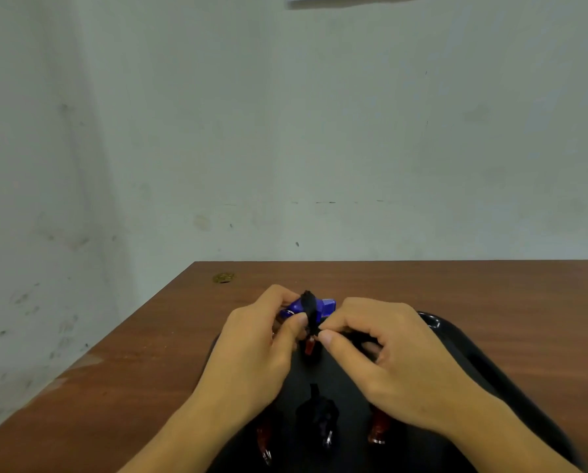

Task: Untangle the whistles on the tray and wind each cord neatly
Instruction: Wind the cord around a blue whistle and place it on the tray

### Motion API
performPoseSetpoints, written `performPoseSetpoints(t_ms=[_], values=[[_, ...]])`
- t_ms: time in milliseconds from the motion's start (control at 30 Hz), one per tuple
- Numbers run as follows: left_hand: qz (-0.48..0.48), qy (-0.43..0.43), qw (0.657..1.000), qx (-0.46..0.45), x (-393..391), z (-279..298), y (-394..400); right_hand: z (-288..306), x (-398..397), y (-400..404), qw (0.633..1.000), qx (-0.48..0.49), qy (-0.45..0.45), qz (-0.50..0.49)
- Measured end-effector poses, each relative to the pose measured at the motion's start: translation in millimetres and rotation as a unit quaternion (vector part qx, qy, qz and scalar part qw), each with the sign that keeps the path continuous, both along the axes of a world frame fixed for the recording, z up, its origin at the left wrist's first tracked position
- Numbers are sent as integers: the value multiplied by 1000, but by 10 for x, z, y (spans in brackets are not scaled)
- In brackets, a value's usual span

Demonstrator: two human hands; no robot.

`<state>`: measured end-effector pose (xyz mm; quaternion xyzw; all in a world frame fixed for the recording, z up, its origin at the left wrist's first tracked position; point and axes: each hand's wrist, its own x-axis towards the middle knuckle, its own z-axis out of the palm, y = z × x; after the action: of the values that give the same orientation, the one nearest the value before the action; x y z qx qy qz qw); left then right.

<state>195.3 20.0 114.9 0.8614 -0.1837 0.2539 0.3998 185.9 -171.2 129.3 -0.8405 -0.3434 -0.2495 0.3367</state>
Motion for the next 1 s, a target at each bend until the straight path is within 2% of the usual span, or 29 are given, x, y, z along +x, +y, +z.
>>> performPoseSetpoints(t_ms=[167, 267, 400, 567, 733, 900, 1000], values=[[-55, -31, 992, 112, -67, 70, 26, 42, 13, -30, 995, 101, -7, 14], [-114, -6, 985, 126, -116, 96, 21, 34, 34, -59, 986, 159, 44, 29], [-200, 56, 978, 25, -164, 102, -3, 43, 54, -95, 965, 224, 114, 67], [-305, 122, 938, -106, -173, 116, -12, 31, 115, -111, 925, 287, 210, 132], [-348, 160, 908, -171, -166, 123, -18, -32, 159, -116, 897, 322, 264, 147], [-382, 179, 866, -268, -165, 132, -48, -45, 150, -106, 904, 300, 280, 119], [-369, 184, 851, -326, -158, 145, -57, -55, 142, -99, 909, 290, 279, 108]])
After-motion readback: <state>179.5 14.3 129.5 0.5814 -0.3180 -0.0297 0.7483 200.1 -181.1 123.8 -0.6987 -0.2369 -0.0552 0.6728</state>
